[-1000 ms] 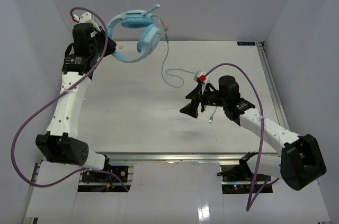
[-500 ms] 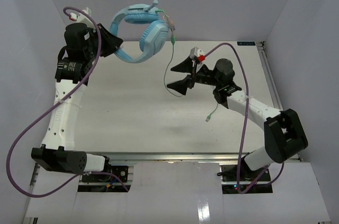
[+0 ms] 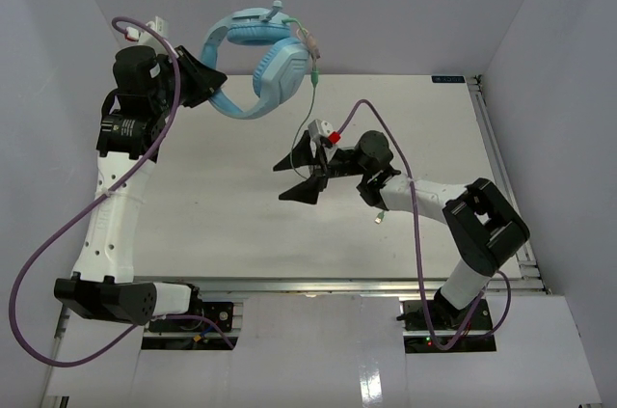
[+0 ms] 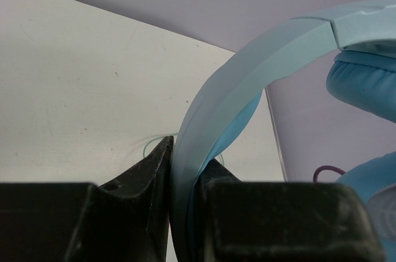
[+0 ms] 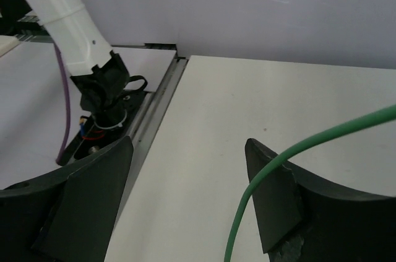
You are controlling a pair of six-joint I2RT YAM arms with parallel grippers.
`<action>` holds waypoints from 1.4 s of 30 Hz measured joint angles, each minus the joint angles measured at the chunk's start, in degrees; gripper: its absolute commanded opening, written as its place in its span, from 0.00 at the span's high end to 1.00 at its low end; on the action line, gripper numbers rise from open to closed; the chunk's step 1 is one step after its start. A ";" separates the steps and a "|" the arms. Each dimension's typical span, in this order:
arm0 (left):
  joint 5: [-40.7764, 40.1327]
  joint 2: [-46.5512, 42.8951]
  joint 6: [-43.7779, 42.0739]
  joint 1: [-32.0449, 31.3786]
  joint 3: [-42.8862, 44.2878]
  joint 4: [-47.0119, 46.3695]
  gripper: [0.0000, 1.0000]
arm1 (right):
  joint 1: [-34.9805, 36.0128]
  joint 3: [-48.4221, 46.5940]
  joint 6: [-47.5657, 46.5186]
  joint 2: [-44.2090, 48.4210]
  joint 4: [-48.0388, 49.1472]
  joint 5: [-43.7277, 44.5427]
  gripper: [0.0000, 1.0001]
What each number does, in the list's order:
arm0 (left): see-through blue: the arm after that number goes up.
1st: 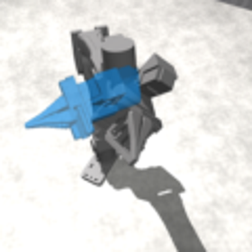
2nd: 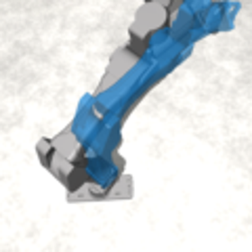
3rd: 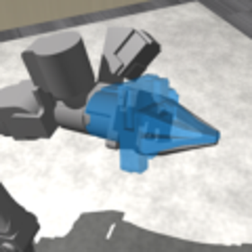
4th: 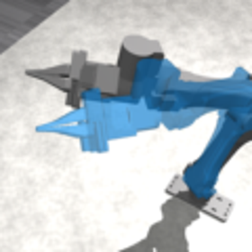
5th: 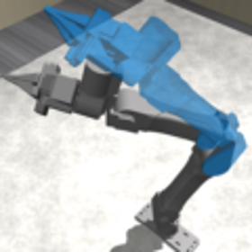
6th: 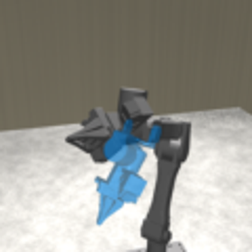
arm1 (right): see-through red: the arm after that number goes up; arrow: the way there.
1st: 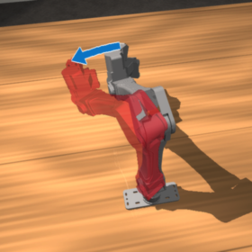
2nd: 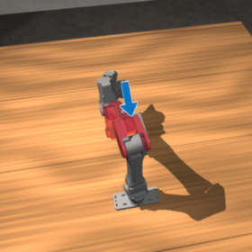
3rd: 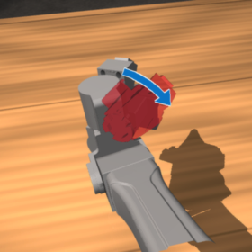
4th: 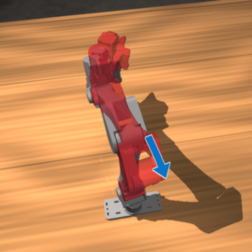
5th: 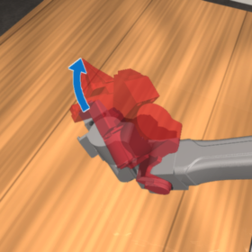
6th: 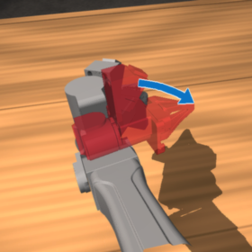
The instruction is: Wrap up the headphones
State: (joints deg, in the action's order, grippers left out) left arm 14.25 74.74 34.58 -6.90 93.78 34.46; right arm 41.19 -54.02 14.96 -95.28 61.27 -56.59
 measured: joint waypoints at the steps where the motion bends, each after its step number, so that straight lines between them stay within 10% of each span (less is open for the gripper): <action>1: 0.03 -0.02 0.11 0.00 0.00 0.02 1.00 | 0.71 0.88 0.82 -0.11 1.47 -0.78 0.34; 8: -0.49 -0.17 0.55 0.93 0.00 -0.17 1.00 | 3.45 6.92 2.94 2.81 5.12 -4.37 0.88; 17: -6.64 0.00 -0.56 3.39 -0.55 -1.66 1.00 | 3.87 5.07 -21.82 17.89 -33.26 2.42 0.92; 25: -13.68 5.42 -10.78 3.08 -0.74 -2.22 1.00 | 5.38 -12.56 -50.52 19.43 -76.47 32.53 0.92; 33: -22.62 11.57 -25.93 -9.03 -11.99 0.37 1.00 | 7.44 -20.11 -74.91 21.54 -80.17 66.78 0.92; 42: -23.63 18.27 -36.00 -18.46 -16.67 3.62 1.00 | 5.95 -30.38 -82.04 16.91 -77.09 75.02 0.92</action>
State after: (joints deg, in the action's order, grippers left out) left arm -9.39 93.00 -1.42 -25.36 77.11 38.08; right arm 47.13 -84.40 -67.07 -78.37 -15.83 18.43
